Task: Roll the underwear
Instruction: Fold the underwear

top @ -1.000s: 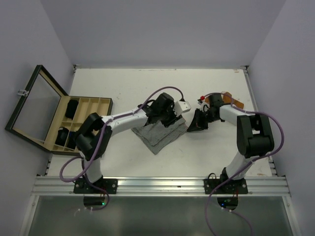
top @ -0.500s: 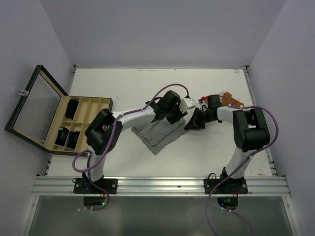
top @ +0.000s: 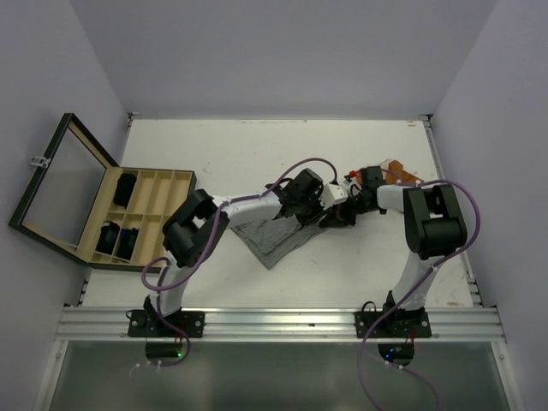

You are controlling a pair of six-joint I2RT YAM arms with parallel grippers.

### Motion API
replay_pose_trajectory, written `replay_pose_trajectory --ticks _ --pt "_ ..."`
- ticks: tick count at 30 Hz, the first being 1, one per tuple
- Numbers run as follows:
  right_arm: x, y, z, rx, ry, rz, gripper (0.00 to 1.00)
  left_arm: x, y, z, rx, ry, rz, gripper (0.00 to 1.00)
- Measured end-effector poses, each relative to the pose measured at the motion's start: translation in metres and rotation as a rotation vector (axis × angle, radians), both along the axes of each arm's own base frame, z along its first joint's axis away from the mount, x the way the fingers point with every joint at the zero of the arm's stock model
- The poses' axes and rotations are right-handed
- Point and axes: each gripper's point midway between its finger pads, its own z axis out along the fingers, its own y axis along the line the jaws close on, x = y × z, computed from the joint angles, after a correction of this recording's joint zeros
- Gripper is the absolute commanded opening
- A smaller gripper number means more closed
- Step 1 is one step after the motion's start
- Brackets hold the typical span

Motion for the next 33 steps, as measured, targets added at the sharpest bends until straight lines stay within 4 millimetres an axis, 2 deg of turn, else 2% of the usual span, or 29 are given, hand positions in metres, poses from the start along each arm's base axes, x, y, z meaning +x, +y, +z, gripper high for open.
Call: replay_pose_trajectory --ticks 3,7,15,18,21,26,33 --pt "0.000 0.000 0.000 0.004 0.003 0.000 0.00 0.001 0.002 -0.005 0.013 -0.004 0.008 0.24" --pt "0.000 0.000 0.000 0.004 0.002 -0.001 0.00 0.005 0.005 -0.007 0.029 -0.018 0.027 0.00" --pt "0.000 -0.001 -0.001 0.015 0.009 -0.004 0.00 0.005 0.006 -0.005 0.029 -0.024 0.030 0.00" --pt "0.000 -0.001 -0.001 0.027 0.016 -0.006 0.00 -0.004 0.010 0.000 0.021 -0.014 0.018 0.00" --pt "0.000 -0.001 -0.001 0.029 0.017 -0.007 0.00 -0.012 0.011 0.016 -0.006 -0.017 0.001 0.00" --pt "0.000 -0.001 -0.001 0.029 0.019 -0.011 0.00 -0.026 -0.001 0.040 -0.056 -0.033 -0.039 0.00" --pt "0.001 -0.003 -0.001 0.030 0.020 -0.016 0.00 -0.048 -0.014 0.036 -0.069 0.008 -0.088 0.00"
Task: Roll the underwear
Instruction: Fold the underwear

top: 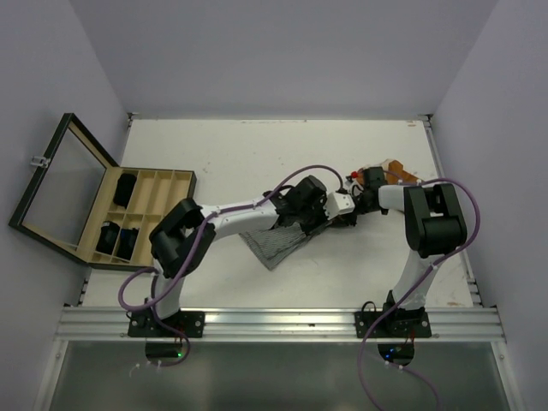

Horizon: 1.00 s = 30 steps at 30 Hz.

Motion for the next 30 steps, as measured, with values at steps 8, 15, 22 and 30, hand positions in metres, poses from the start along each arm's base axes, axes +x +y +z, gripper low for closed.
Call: replay_pose_trajectory --ticks 8,15,22,30 --pt "0.002 -0.005 0.000 0.001 0.000 -0.015 0.00 -0.006 0.001 -0.032 0.051 0.044 -0.004 0.00" --pt "0.002 -0.005 0.000 -0.001 -0.001 -0.013 0.02 -0.005 0.003 -0.054 0.085 0.058 0.005 0.00" --pt "0.005 -0.016 0.003 -0.059 -0.019 -0.008 0.10 0.004 -0.002 -0.053 0.053 0.068 0.025 0.00" --pt "0.011 -0.037 0.016 -0.118 -0.049 -0.016 0.07 0.009 0.000 -0.053 0.032 0.085 0.035 0.00"
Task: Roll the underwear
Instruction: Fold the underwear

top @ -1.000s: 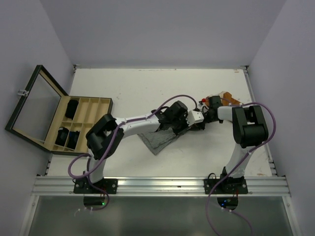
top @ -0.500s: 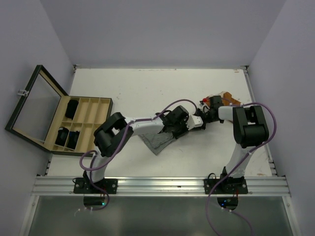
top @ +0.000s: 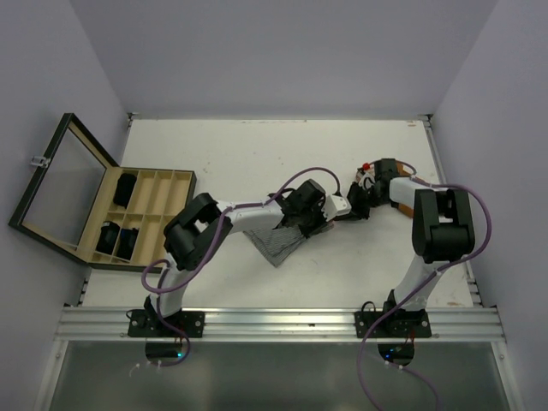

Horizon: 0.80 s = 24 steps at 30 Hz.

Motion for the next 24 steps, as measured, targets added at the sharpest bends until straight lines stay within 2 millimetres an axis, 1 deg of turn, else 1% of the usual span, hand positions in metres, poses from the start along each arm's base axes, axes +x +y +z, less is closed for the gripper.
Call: replay_pose_trajectory --ticks 4,9,11,15,19,24 --pt "0.003 -0.001 0.004 -0.001 -0.010 0.011 0.05 0.000 0.000 0.000 -0.001 0.001 -0.001 0.00" --pt "0.002 -0.001 0.004 -0.002 -0.012 0.019 0.02 0.000 0.000 0.001 -0.002 0.001 0.000 0.00" --pt "0.001 0.000 0.001 0.001 -0.005 0.022 0.02 0.000 0.000 0.001 -0.002 0.001 0.000 0.00" --pt "-0.006 0.000 -0.015 0.002 0.045 0.024 0.02 0.000 0.000 0.003 -0.005 0.002 0.004 0.00" --pt "-0.008 0.003 -0.016 0.026 0.056 0.031 0.02 0.000 -0.001 0.007 -0.012 0.005 0.012 0.02" --pt "-0.008 0.004 -0.017 0.034 0.057 0.035 0.02 0.001 -0.002 0.017 -0.032 -0.002 0.020 0.05"
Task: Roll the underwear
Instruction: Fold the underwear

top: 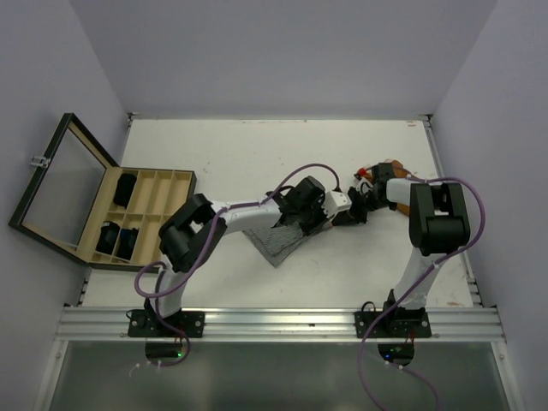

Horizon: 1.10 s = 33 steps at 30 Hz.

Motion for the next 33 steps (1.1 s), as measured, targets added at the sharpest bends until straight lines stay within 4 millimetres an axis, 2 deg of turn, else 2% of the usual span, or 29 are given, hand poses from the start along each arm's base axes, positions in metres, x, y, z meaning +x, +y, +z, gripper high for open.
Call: replay_pose_trajectory --ticks 11,18,21,24,28,30,33 --pt "-0.002 0.002 0.000 0.017 0.002 0.004 0.02 0.003 -0.002 0.006 -0.010 -0.011 0.010 0.06" --pt "-0.004 -0.002 0.005 0.000 -0.013 0.014 0.03 0.002 -0.001 -0.017 0.018 0.012 0.008 0.08" --pt "0.002 -0.014 0.019 -0.009 -0.042 -0.007 0.04 0.004 -0.004 -0.016 0.009 0.006 0.008 0.09" --pt "0.014 -0.025 0.043 -0.009 -0.114 -0.042 0.08 0.004 -0.005 -0.016 0.006 0.007 0.007 0.14" --pt "0.019 -0.021 0.074 0.040 -0.181 -0.069 0.08 0.003 -0.006 -0.016 0.003 0.010 0.003 0.23" --pt "0.017 -0.015 0.076 0.067 -0.173 -0.072 0.08 0.003 -0.006 -0.016 0.000 0.010 0.002 0.25" --pt "0.008 -0.007 0.067 0.090 -0.123 -0.077 0.08 0.003 -0.006 -0.015 -0.001 0.010 0.002 0.27"
